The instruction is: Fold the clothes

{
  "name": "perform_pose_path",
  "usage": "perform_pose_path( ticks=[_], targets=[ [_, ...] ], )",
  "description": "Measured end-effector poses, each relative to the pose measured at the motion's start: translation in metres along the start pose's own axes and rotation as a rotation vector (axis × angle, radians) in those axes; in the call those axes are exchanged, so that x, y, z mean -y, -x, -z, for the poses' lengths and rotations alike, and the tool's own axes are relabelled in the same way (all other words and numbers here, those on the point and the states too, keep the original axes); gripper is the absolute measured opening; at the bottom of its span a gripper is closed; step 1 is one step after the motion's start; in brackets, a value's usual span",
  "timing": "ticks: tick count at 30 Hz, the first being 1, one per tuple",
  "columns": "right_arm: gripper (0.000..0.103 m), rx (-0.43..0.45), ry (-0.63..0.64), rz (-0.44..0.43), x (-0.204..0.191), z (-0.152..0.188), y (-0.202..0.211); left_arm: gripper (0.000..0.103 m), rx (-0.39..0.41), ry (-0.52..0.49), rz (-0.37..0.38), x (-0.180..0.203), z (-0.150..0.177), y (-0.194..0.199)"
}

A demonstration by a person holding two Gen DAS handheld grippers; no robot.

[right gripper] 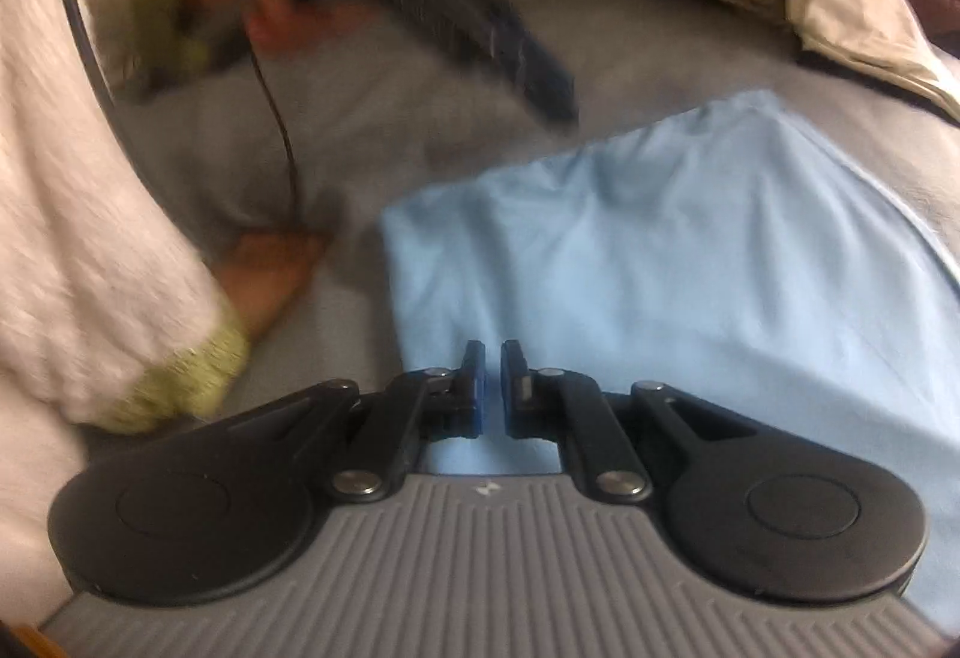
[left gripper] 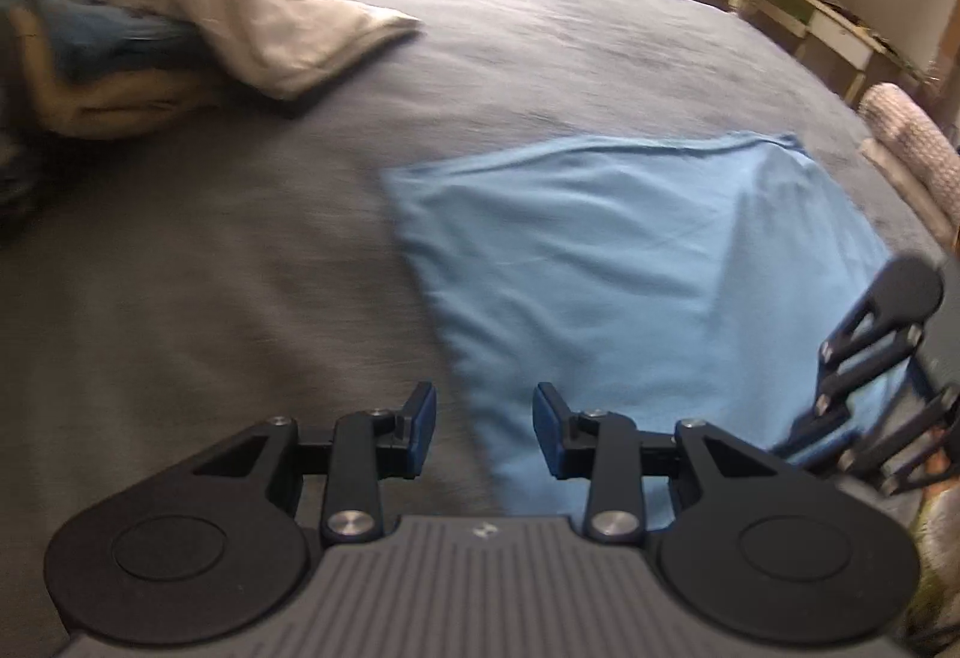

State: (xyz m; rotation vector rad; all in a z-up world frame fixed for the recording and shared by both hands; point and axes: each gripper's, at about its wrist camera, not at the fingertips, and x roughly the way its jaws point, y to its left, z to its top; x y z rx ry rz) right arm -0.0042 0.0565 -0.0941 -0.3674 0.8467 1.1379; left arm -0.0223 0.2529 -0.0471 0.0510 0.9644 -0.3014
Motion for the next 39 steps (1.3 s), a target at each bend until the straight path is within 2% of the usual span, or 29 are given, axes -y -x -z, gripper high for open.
perform_pose_path(
  ticks=[4,8,15,17,18,21,26,28,29,32,34,36,37,39],
  targets=[
    [0.005,-0.018,0.052,-0.131,-0.019,-0.005,-0.019,0.037,-0.009,0.048,-0.072,-0.024,0.010,0.020],
    [0.006,0.067,0.037,-0.075,-0.011,-0.027,-0.012,0.037,-0.024,0.100,-0.111,-0.040,0.021,0.032],
    [0.007,0.058,0.022,-0.182,-0.042,-0.040,-0.065,0.037,-0.002,0.134,-0.073,-0.034,0.024,0.028],
    [0.006,0.078,-0.028,-0.288,-0.052,-0.042,-0.067,0.037,0.004,0.143,-0.061,-0.031,0.024,0.027],
    [0.006,0.092,-0.055,-0.307,-0.052,-0.041,-0.065,0.037,0.008,0.147,-0.055,-0.030,0.025,0.026],
    [0.007,0.119,-0.170,-0.291,-0.029,-0.029,-0.047,0.037,0.025,0.151,-0.002,-0.020,0.024,0.023],
    [0.007,0.264,-0.507,-0.072,0.049,0.009,0.015,0.037,0.046,0.117,0.120,0.012,0.020,0.002],
    [0.007,0.325,-0.619,0.028,0.075,0.023,0.040,0.037,0.033,0.115,0.144,0.022,0.017,-0.012],
    [0.007,0.331,-0.631,0.076,0.082,0.027,0.047,0.037,0.026,0.111,0.153,0.026,0.015,-0.018],
    [0.007,0.351,-0.668,0.204,0.102,0.037,0.067,0.037,-0.017,0.101,0.110,0.032,0.016,-0.037],
    [0.007,0.364,-0.716,0.240,0.116,0.047,0.074,0.034,-0.039,0.110,0.079,0.029,0.017,-0.044],
    [0.007,0.332,-0.769,0.349,0.139,0.062,0.075,0.033,-0.040,0.139,0.083,0.023,0.016,-0.042],
    [0.003,0.327,-0.800,0.388,0.148,0.071,0.078,0.033,-0.039,0.147,0.081,0.021,0.015,-0.040],
    [0.004,0.376,-0.894,0.481,0.164,0.087,0.098,0.035,-0.027,0.136,0.059,0.020,0.009,-0.034]
  ],
)
